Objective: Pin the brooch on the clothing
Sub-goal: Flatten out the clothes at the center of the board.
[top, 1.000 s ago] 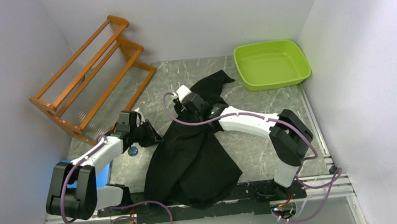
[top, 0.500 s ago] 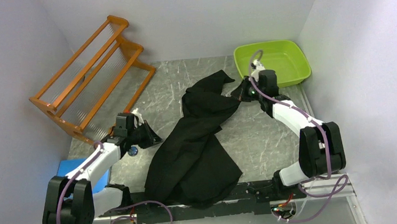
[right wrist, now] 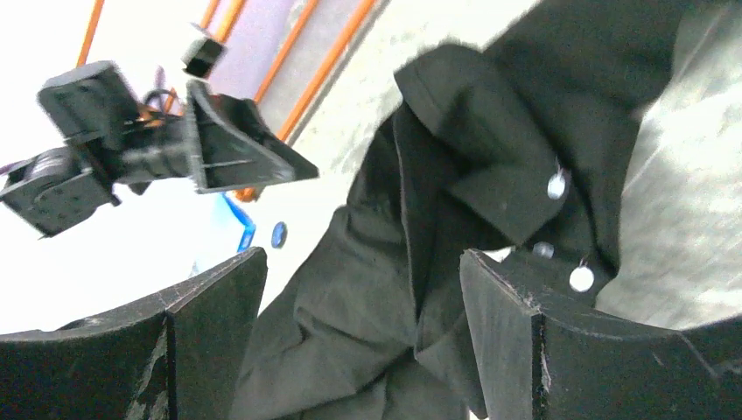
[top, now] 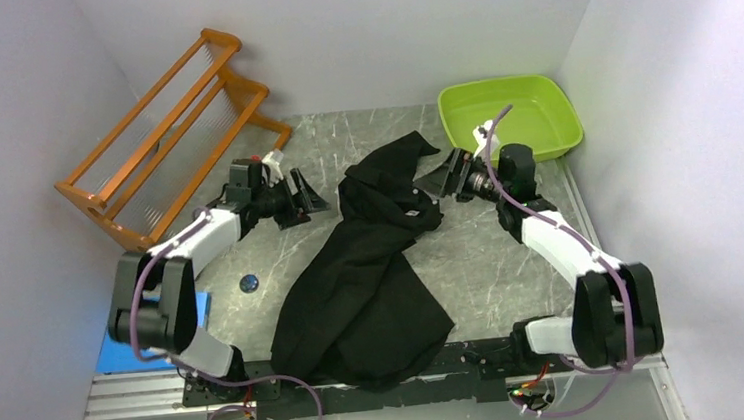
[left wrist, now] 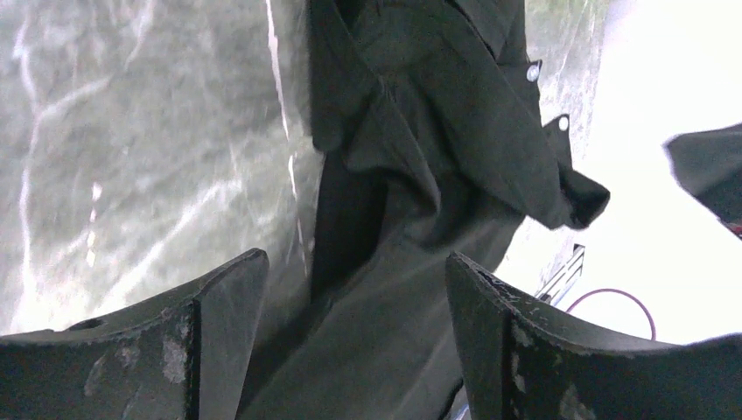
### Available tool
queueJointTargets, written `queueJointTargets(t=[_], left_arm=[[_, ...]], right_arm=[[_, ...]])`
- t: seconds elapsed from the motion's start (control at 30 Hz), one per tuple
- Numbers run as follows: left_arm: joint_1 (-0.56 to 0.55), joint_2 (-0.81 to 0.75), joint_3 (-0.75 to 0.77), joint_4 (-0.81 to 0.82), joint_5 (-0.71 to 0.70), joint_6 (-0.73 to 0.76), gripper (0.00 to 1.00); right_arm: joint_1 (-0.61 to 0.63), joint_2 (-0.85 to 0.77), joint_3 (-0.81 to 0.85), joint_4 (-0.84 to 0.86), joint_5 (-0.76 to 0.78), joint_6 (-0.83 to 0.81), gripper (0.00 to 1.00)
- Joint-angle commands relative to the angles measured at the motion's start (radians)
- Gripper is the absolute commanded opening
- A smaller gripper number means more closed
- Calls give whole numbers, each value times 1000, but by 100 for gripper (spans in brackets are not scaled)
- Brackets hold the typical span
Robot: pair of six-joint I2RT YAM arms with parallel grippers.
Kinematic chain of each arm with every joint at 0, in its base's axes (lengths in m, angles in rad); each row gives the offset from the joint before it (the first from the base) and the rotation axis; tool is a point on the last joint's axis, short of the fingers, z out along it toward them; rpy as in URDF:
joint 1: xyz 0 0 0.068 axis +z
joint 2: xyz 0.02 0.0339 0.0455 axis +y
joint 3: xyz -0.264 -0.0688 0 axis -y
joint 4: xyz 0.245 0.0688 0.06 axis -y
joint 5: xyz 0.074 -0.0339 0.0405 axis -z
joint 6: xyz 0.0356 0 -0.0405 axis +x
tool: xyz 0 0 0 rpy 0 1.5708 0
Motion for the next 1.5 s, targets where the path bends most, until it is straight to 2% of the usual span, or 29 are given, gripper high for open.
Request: queueJointTargets(t=[0.0, 0.17, 0.27, 0.33, 0.37, 0.4, 0.5, 0.53, 0.67, 0.8, 0.9, 1.07, 1.17, 1.27, 1.47], left_arm=[[-15, 166, 79, 169, 117, -29, 78], [-55, 313, 180, 273, 153, -67, 78], [-73, 386, 254, 273, 155, -79, 77], [-82, 422, 297, 257, 150, -77, 69], [-84, 432, 309, 252, 146, -78, 61], [-85, 437, 319, 244, 143, -77, 50], [-85, 400, 333, 174, 96, -43, 7], [-85, 374, 338, 135, 67, -22, 3], [-86, 201, 381, -79, -62, 75, 3], [-87, 51, 485, -289, -168, 183, 3], [-87, -50, 546, -397, -242, 229, 2], [-85, -198, 562, -476, -352, 252, 2], [-84, -229, 592, -533, -365, 268, 3], [-84, -259, 610, -575, -397, 279, 3], [-83, -302, 668, -662, -510, 307, 3]], right_arm=[[-1, -103, 83, -170, 137, -178, 85], [-1, -133, 70, -206, 147, -196, 85], [-1, -150, 63, -232, 167, -216, 85], [0, -155, 62, -246, 186, -227, 86], [-1, -154, 63, -253, 195, -232, 86], [-1, -151, 64, -256, 199, -234, 86], [-1, -139, 80, -274, 212, -242, 85], [-1, -134, 86, -291, 215, -247, 85], [-1, -119, 92, -292, 215, -246, 85], [1, -103, 88, -271, 197, -226, 86], [8, -89, 88, -270, 199, -222, 86], [42, -26, 105, -270, 212, -231, 86], [87, 40, 117, -270, 233, -243, 85], [132, 114, 107, -201, 266, -236, 84], [234, 302, 181, -181, 378, -263, 80]])
